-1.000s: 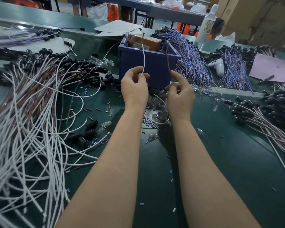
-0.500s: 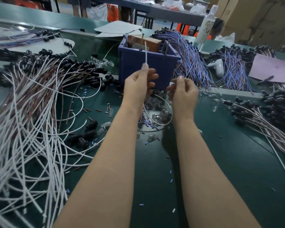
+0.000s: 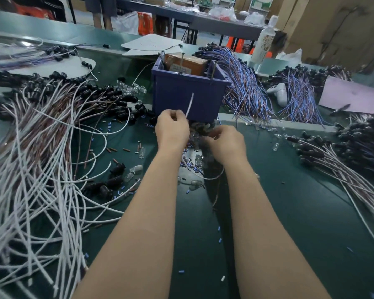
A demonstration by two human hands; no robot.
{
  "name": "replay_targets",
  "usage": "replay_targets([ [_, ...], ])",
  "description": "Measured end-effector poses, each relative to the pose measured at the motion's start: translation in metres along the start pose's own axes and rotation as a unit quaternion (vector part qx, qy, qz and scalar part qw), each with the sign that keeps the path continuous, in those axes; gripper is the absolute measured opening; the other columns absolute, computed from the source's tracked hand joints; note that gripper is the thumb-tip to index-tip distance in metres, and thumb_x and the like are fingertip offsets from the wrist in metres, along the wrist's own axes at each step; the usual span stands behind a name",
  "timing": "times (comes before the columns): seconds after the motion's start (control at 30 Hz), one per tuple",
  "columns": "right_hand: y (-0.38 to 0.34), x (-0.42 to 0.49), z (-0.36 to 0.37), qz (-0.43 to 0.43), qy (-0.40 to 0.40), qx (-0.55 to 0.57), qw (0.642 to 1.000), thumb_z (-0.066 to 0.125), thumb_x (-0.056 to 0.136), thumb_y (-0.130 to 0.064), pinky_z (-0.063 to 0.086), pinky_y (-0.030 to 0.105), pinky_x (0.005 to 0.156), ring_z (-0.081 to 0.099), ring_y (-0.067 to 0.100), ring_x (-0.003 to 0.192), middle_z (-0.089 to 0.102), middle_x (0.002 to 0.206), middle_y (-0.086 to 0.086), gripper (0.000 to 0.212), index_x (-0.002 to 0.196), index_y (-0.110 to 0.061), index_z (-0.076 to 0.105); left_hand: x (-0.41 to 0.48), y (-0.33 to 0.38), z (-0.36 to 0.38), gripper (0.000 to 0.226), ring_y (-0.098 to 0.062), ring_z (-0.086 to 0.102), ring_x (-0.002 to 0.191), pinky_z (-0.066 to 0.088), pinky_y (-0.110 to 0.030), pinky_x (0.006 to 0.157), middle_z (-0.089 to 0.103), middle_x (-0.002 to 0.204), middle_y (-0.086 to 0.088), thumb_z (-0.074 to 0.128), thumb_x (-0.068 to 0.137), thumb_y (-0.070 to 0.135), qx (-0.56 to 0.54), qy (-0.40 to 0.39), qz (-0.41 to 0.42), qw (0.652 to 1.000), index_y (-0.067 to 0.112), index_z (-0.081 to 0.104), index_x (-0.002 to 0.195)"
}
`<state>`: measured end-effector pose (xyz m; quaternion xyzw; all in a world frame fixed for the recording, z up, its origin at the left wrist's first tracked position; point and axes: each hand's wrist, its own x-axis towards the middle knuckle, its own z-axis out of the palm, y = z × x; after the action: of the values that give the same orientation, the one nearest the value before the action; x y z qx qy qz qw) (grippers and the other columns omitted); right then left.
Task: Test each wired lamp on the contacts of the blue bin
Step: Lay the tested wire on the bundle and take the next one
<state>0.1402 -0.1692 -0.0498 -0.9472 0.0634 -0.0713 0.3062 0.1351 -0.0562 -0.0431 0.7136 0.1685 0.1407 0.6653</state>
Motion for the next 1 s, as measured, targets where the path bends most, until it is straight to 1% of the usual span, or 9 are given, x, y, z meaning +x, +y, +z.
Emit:
replay_targets([
  [0.13,0.000,0.002,0.004,0.005,0.018,-0.016,1.000,0.057,0.090,-0.022,0.041,0.030,0.076,0.058,0.031,0.104,0.065,0.112,0.010,0.021,0.108,-0.014,0.064,0.000,0.004,-0.007,0.015,-0.017,0.050,0.094,0.036,-0.021,0.082,0.054,0.111,-0.003,0.044,0.098,0.020,0.006,0.180,0.093,0.979,0.011,0.052,0.107],
  [0.2,0.000,0.003,0.004,0.009,0.020,-0.016,1.000,0.058,0.090,-0.024,0.039,0.030,0.076,0.057,0.029,0.106,0.063,0.114,0.008,0.024,0.111,-0.014,0.060,0.000,0.005,-0.010,0.026,-0.024,0.044,0.115,0.030,-0.028,0.095,0.043,0.132,-0.008,0.049,0.094,0.018,0.073,0.248,0.123,0.958,0.009,0.053,0.118],
  [0.27,0.001,0.005,0.005,0.017,0.018,-0.028,0.999,0.057,0.090,-0.026,0.041,0.030,0.076,0.057,0.030,0.107,0.064,0.115,0.009,0.027,0.113,-0.012,0.062,-0.003,0.008,-0.009,0.028,-0.022,0.042,0.118,0.031,-0.032,0.100,0.042,0.135,-0.009,0.052,0.090,0.014,0.112,0.261,0.187,0.941,0.009,0.056,0.117],
  [0.33,0.002,0.007,0.007,0.029,0.005,-0.045,0.999,0.055,0.091,-0.026,0.044,0.032,0.080,0.057,0.032,0.107,0.065,0.114,0.011,0.028,0.113,-0.012,0.064,-0.006,0.011,-0.005,0.021,-0.020,0.055,0.103,0.043,-0.033,0.095,0.057,0.118,-0.010,0.051,0.090,0.009,0.086,0.180,0.253,0.947,0.007,0.059,0.109],
  [0.43,0.000,0.007,0.009,0.039,0.005,-0.018,0.999,0.054,0.090,-0.021,0.046,0.032,0.080,0.059,0.032,0.105,0.067,0.110,0.013,0.024,0.108,-0.010,0.067,-0.014,0.007,0.007,0.015,-0.022,0.065,0.084,0.051,-0.032,0.078,0.069,0.091,-0.008,0.051,0.093,0.013,0.106,0.026,0.240,0.965,0.008,0.063,0.100],
  [0.6,-0.006,0.005,0.001,-0.012,0.071,0.176,0.982,0.058,0.090,-0.018,0.045,0.030,0.082,0.061,0.021,0.096,0.065,0.093,0.003,0.012,0.096,-0.009,0.064,-0.011,-0.004,0.017,0.029,-0.011,0.055,0.082,0.034,-0.013,0.068,0.063,0.089,0.002,0.052,0.096,0.032,0.121,-0.001,0.175,0.977,0.008,0.066,0.102],
  [0.77,-0.014,-0.004,0.000,-0.082,-0.024,0.215,0.973,0.062,0.085,-0.015,0.044,0.017,0.065,0.058,0.011,0.078,0.061,0.073,-0.008,0.003,0.085,-0.016,0.064,-0.004,-0.003,0.015,0.011,-0.020,0.064,0.094,0.050,-0.031,0.089,0.066,0.088,0.000,0.051,0.097,0.016,-0.025,-0.059,0.116,0.991,0.011,0.061,0.099],
  [0.9,-0.007,-0.002,-0.004,-0.061,0.024,0.269,0.961,0.056,0.090,-0.017,0.051,0.035,0.078,0.064,0.023,0.083,0.069,0.082,0.007,0.018,0.085,-0.005,0.069,-0.001,-0.006,0.011,0.010,-0.010,0.064,0.076,0.053,-0.022,0.074,0.065,0.079,0.004,0.050,0.097,0.012,-0.057,-0.084,0.114,0.988,0.014,0.059,0.098],
  [1.0,-0.003,-0.001,-0.009,-0.054,0.060,0.373,0.924,0.056,0.095,-0.026,0.047,0.023,0.067,0.056,0.008,0.068,0.063,0.076,-0.001,0.021,0.088,-0.009,0.067,-0.003,-0.005,0.011,0.012,-0.005,0.062,0.063,0.050,-0.020,0.063,0.065,0.081,0.003,0.052,0.097,0.014,-0.030,-0.137,0.118,0.983,0.017,0.063,0.100],
])
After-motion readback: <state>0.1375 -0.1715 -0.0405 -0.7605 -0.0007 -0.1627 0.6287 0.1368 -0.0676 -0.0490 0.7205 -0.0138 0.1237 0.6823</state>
